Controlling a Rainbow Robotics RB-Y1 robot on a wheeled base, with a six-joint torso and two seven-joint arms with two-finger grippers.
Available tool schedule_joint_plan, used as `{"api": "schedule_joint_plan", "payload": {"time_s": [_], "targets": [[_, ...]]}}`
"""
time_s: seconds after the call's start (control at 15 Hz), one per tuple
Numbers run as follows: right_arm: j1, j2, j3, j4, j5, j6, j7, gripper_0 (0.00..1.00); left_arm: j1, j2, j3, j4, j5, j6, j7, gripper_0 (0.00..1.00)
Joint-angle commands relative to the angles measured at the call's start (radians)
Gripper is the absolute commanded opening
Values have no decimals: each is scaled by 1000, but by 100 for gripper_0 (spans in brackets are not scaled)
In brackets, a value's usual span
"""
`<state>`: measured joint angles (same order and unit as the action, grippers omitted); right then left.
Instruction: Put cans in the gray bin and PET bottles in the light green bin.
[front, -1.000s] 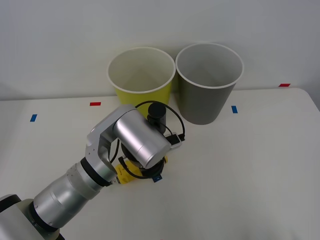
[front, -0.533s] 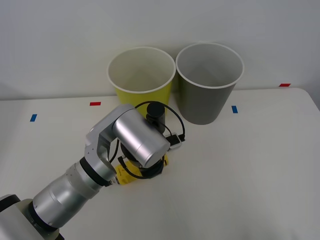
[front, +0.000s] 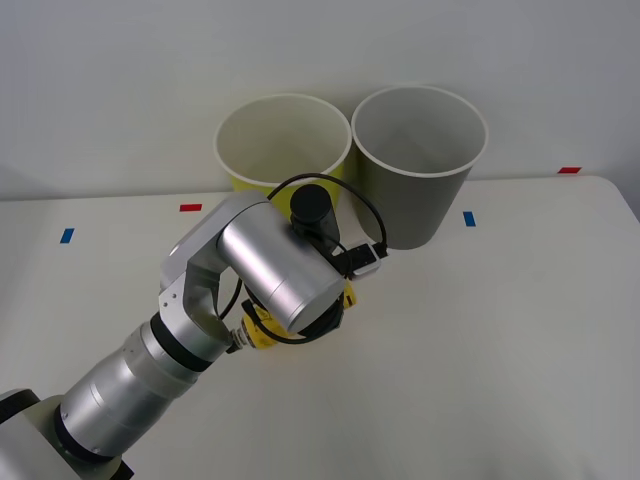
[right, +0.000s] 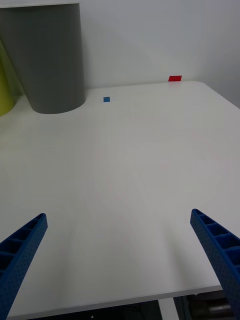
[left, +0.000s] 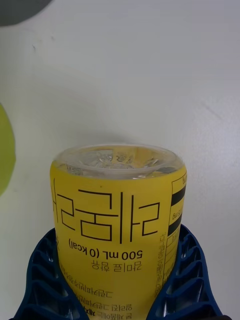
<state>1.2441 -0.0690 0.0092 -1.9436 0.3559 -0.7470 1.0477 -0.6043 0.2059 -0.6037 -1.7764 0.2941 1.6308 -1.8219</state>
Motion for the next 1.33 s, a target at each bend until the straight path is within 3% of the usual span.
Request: {"api": "schedule_joint_plan", "payload": {"time_s": [0.07,0.4,0.8,1.0,1.2,1.33], "targets": [[0,0,0,0,0,0,0,100,0,23,1,-87,-6,0,27,0],[0,0,0,0,0,0,0,100,0,61,1,-242,-6,1,78,0],[0,0,0,0,0,0,0,100,0,112,104,-460,22,3,116,0],[0,0,0,0,0,0,0,100,0,129,209,-560,96,3,127,0],[0,0,0,0,0,0,0,100,0,184,269,-692,88,1,130,0],[0,0,0,0,0,0,0,100,0,188,358,-727,135,1,136,0]]}}
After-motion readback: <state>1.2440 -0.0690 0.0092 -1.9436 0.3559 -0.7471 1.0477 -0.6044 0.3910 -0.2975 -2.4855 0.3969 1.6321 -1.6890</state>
